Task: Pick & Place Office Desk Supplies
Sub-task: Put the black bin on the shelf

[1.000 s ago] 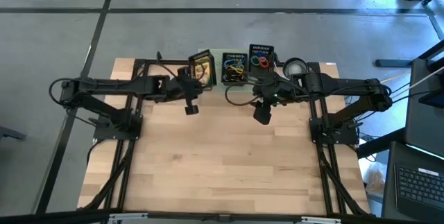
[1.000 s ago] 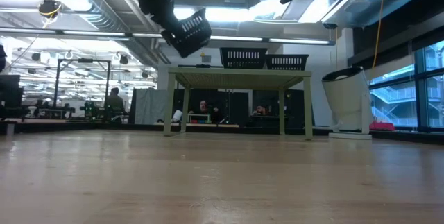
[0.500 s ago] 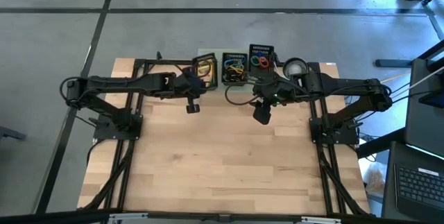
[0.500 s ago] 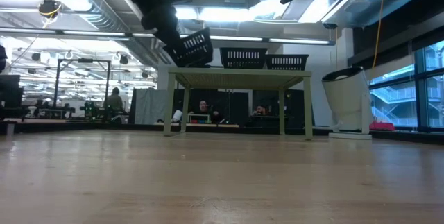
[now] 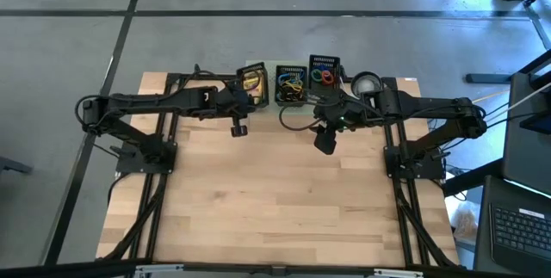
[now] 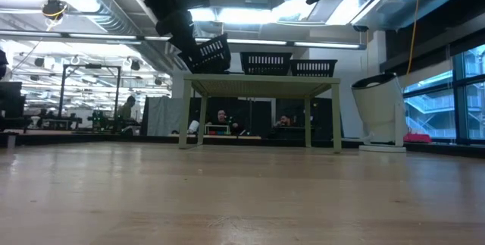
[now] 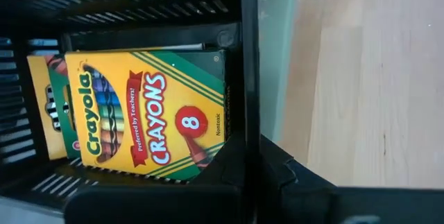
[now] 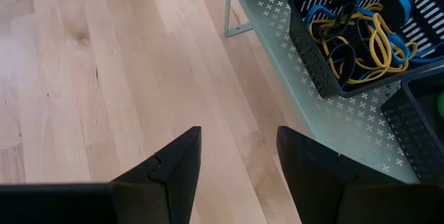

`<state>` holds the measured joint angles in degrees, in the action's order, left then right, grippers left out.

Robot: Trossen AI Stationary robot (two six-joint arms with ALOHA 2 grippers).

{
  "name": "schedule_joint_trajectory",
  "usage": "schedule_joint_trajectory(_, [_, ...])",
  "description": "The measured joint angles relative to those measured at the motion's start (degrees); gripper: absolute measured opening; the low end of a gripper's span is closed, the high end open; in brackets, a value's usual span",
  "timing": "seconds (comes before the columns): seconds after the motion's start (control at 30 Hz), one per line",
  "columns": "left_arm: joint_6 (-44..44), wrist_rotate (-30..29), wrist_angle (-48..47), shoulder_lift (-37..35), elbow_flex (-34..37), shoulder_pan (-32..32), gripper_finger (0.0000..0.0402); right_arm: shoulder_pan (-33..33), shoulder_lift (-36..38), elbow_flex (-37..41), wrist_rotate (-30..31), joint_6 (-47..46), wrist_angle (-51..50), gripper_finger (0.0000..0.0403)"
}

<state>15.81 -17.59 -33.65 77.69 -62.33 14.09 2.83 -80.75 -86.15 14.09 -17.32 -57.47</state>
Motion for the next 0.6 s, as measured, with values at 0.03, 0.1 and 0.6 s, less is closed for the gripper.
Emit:
schedule_joint_trajectory(0.03, [0.01, 0.06, 0.00, 0.00, 0.00, 0.00, 0.0002, 0.01, 0.00, 0.00, 0.00, 0.00, 0.00, 0.0192])
schedule_joint_trajectory(0.1, [0.01, 0.22, 0.04, 0.00, 0.01, -0.03, 0.0002, 0.00, 0.00, 0.00, 0.00, 0.22, 0.00, 0.0192])
schedule_joint_trajectory(0.6, [1.49, -0.95, 0.04, 0.00, 0.02, -0.04, 0.0016, 0.01, 0.00, 0.00, 0.00, 1.46, 0.00, 0.0191])
